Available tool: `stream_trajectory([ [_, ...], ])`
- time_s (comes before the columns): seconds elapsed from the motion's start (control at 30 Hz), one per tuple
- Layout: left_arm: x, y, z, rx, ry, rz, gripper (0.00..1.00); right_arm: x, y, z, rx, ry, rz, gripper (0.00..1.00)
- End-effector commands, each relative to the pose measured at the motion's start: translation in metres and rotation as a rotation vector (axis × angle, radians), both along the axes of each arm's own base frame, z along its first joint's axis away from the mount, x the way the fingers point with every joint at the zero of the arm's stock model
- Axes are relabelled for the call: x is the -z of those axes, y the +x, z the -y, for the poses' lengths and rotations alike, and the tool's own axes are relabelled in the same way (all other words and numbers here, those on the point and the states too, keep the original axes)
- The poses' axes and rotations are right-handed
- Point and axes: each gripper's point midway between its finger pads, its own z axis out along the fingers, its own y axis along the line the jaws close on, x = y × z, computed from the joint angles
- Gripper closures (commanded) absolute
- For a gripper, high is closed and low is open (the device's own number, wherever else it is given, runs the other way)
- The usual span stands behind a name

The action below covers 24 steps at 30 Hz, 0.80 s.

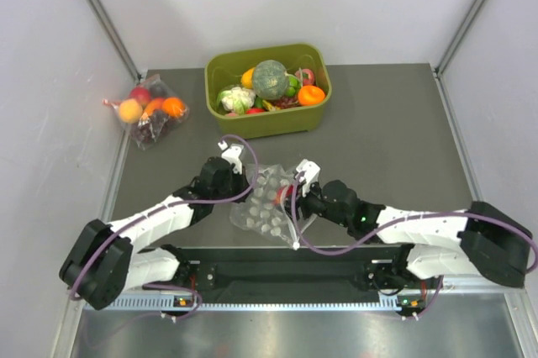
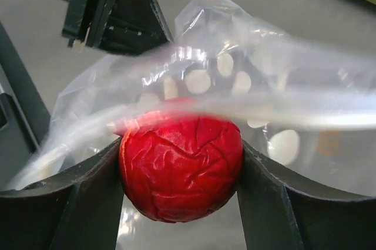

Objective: Open the zip-top bag and remove the fake food

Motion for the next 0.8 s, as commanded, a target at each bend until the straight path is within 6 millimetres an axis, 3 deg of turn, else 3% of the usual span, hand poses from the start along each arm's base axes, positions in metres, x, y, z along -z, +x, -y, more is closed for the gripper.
stream_trajectory([
  [0.0,-0.018,0.011,-0.007,-0.060,-0.025,0.048,1.00,-0.007,-0.012,0.010,0.014,-0.004,-0.006,0.74],
  [0.17,-0.034,0.017,-0.018,-0.097,-0.016,0.080,1.00,-0.005,-0.022,0.032,0.044,-0.039,-0.028,0.74],
  [0.2,-0.036,0.018,-0.021,-0.105,-0.018,0.088,1.00,-0.013,-0.023,0.036,0.053,-0.022,-0.021,0.74],
  [0.4,-0.033,0.019,-0.044,-0.182,0.019,0.054,1.00,-0.012,-0.024,0.066,0.144,-0.049,-0.036,0.75],
  [0.53,-0.046,0.022,-0.054,-0.230,-0.001,0.083,1.00,-0.009,-0.023,0.088,0.208,-0.091,-0.044,0.74],
  [0.77,-0.045,0.024,-0.064,-0.279,0.017,0.082,1.00,-0.056,-0.013,0.112,0.321,-0.052,0.017,0.74],
])
